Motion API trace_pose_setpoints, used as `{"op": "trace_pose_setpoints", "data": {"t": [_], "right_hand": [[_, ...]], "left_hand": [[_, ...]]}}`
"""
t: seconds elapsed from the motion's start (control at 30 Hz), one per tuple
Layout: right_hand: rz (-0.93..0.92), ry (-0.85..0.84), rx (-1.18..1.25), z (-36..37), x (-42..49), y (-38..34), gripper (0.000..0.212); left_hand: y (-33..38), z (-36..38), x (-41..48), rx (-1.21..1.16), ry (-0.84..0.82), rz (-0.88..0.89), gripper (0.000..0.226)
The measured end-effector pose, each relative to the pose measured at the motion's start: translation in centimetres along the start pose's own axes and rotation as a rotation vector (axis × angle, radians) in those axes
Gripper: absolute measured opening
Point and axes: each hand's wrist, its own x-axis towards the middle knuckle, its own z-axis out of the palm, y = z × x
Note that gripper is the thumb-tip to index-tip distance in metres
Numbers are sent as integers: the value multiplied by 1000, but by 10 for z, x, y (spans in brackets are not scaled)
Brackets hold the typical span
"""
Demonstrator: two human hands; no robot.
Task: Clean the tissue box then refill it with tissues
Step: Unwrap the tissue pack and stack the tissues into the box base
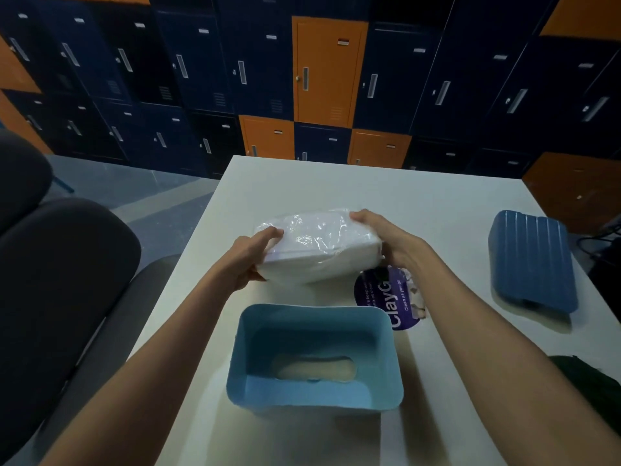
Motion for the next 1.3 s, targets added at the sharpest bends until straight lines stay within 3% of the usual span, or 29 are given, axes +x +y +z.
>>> {"op": "trace_pose_setpoints", "data": {"t": [0.17,0.27,0.37,0.43,0.47,0.57,0.7,0.73,0.87,0.97,1.13,1.3], "right_hand": [[-87,-179,181,-13,-28,-13,43],[-130,-94,46,-17,-55,-36,34],[-183,98,-133,-24,-77,-65,33],[-213,225,-227,-28,-84,-77,42],[-213,266,-266,-29,-84,-79,48],[-167,311,-354,-22,-86,-72,57],[-93,194,-304,-15,-89,-62,102],[-90,158,-252,-16,-90,-62,102],[-167,223,-186,-31,-101,-68,58],[-216,353,-293,-37,-108,-76,43],[-448,489,-354,-23,-114,-94,30],[-639,572,-543,5,-114,-102,35]], "left_hand": [[5,15,-9,-87,-113,-20,60],[16,24,-15,20,-181,-27,63],[32,38,-21,300,1,136,77],[47,50,-33,398,108,367,81],[54,57,-39,402,83,463,80],[66,81,-57,383,-152,598,86],[65,108,-68,391,-248,743,107],[64,112,-69,407,-232,786,107],[60,114,-66,425,-187,830,102],[58,112,-63,466,-195,793,106],[65,119,-71,413,-192,848,64],[76,125,-74,412,4,791,97]]}}
